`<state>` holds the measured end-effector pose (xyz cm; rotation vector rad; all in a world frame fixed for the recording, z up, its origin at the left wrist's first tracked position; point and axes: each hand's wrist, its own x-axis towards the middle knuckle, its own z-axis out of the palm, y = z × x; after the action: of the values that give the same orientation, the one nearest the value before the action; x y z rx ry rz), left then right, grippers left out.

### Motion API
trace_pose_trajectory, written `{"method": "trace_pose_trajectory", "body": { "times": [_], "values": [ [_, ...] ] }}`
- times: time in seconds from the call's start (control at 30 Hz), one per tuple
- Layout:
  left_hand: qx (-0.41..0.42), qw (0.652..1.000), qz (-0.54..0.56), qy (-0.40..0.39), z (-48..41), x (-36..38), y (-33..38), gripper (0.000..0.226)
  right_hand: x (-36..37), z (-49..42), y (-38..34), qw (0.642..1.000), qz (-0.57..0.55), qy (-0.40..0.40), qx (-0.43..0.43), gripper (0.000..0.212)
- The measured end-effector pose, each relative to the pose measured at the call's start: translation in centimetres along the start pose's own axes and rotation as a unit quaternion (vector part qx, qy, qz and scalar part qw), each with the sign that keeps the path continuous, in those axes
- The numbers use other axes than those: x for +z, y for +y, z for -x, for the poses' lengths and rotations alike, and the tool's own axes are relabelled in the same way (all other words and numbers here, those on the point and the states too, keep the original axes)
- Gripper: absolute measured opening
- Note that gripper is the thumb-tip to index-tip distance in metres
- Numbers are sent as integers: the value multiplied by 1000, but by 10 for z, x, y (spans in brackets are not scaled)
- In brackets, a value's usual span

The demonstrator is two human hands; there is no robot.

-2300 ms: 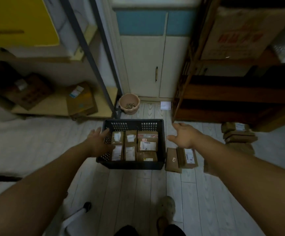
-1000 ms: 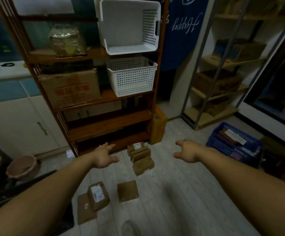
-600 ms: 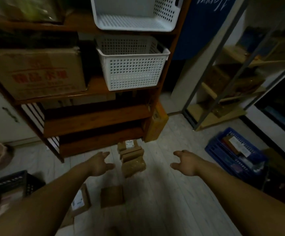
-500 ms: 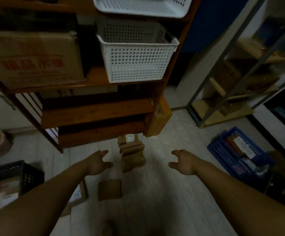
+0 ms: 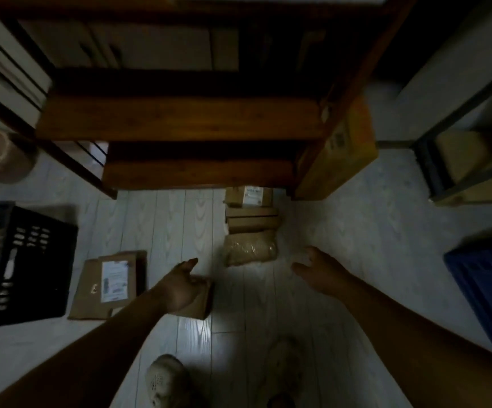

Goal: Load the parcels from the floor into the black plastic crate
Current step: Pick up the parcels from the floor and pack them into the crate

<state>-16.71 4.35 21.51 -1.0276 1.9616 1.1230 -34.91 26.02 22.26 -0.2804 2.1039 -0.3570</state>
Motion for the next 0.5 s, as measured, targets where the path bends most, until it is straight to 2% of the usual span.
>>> {"method": "trace_pose_trajectory", "body": {
  "times": [0.1,0.23,0.33,0.43,0.5],
  "values": [
    [-11,1000,20,-15,-77,46,-9,70,32,-81,40,999,-37,-3,34,70],
    [-23,996,88,-9,-169,80,-22,69,74,-176,73,998,-54,4,39,75],
    [-47,984,175,6,-231,95,-32,72,100,-235,83,998,-64,5,0,60],
    [-48,986,150,54,-290,112,-42,66,121,-296,88,996,-84,10,-28,52],
    [-54,983,166,63,-324,122,-45,72,135,-334,93,993,-115,28,-18,63]
  ]
}}
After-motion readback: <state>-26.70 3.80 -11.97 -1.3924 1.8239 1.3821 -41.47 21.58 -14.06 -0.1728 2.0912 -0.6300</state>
